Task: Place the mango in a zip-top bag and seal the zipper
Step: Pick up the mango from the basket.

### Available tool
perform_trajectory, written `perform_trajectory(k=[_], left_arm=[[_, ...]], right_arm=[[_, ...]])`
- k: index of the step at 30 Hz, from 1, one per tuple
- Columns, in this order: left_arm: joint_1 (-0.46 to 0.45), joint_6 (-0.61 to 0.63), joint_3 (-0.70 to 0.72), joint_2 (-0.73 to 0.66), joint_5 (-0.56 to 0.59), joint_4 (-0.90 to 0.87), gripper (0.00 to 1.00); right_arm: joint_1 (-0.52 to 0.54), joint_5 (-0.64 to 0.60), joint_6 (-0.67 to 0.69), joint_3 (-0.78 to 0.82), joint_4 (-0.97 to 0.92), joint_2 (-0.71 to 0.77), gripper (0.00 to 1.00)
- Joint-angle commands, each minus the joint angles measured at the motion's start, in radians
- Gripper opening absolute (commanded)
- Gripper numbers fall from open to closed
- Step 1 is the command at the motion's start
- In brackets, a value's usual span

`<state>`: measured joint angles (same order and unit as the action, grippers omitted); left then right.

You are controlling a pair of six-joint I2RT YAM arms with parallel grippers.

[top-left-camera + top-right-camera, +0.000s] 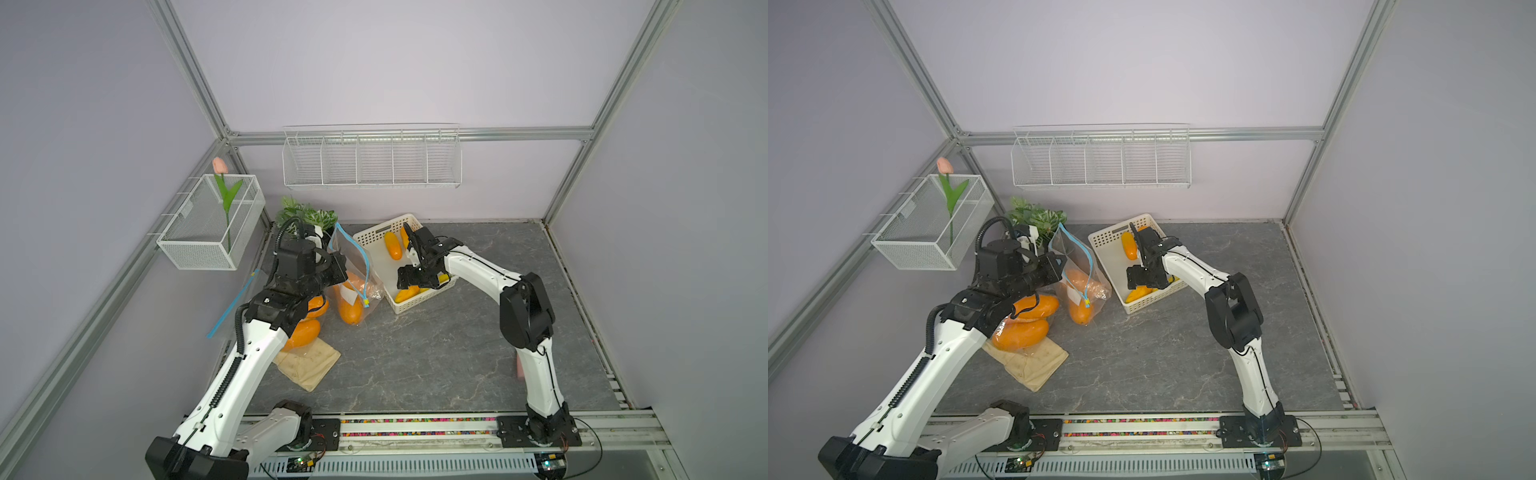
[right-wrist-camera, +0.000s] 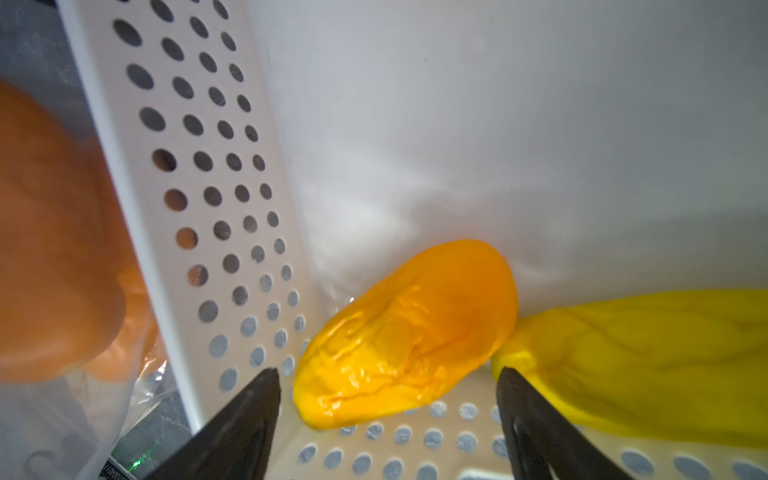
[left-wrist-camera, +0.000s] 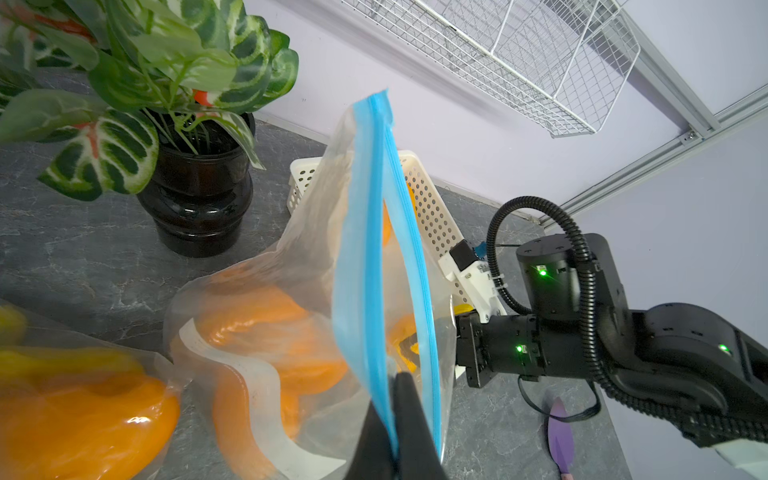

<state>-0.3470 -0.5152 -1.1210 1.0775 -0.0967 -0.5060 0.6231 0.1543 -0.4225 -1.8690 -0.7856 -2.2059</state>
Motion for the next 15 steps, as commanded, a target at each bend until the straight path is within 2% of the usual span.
perform_trajectory(k=[1,8,15], left_arm=[[0.008,0.008,0.010,-0.002,0.020,0.011,0.00],[0.010,0.013,0.016,0.001,0.027,0.009,0.00],[0.011,0.017,0.012,0.000,0.034,0.004,0.00]], right_arm=[[0.001,0.000,-0.032,-0.034,-0.032,-0.044,0.84],[0.009,0.041,-0.016,-0.137,-0.053,-0.133,0.82],[0.025,-0.003,0.032,-0.208,-0.101,-0.153,0.61]])
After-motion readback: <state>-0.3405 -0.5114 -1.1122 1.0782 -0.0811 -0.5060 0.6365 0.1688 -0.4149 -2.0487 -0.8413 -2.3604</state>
